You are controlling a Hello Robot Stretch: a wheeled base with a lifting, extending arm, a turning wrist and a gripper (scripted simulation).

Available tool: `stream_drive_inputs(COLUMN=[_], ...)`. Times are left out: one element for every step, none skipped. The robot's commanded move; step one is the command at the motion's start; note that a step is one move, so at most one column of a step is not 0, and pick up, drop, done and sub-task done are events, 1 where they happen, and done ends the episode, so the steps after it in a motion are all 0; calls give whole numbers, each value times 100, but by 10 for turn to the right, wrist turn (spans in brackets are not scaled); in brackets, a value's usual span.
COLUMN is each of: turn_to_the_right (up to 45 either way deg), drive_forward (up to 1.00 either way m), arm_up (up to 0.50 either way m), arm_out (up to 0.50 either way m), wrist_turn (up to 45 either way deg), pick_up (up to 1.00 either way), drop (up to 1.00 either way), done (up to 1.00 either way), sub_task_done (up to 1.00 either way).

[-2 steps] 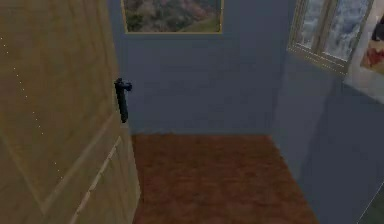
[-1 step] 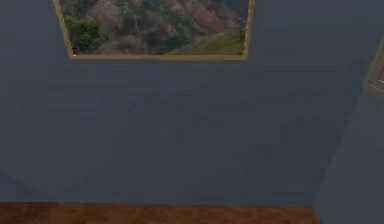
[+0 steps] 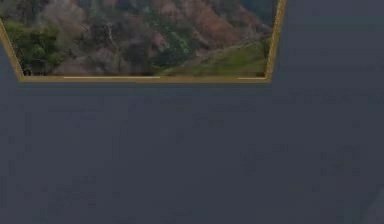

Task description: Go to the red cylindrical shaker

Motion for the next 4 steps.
stream_drive_inputs(turn_to_the_right=[-420,0,-450,0], drive_forward=[0,30,0,50], arm_up=[0,0,0,0], arm_out=[0,0,0,0], wrist_turn=[0,0,0,0], pick_up=[0,0,0,0], drop=[0,0,0,0], done=[0,0,0,0], sub_task_done=[0,0,0,0])
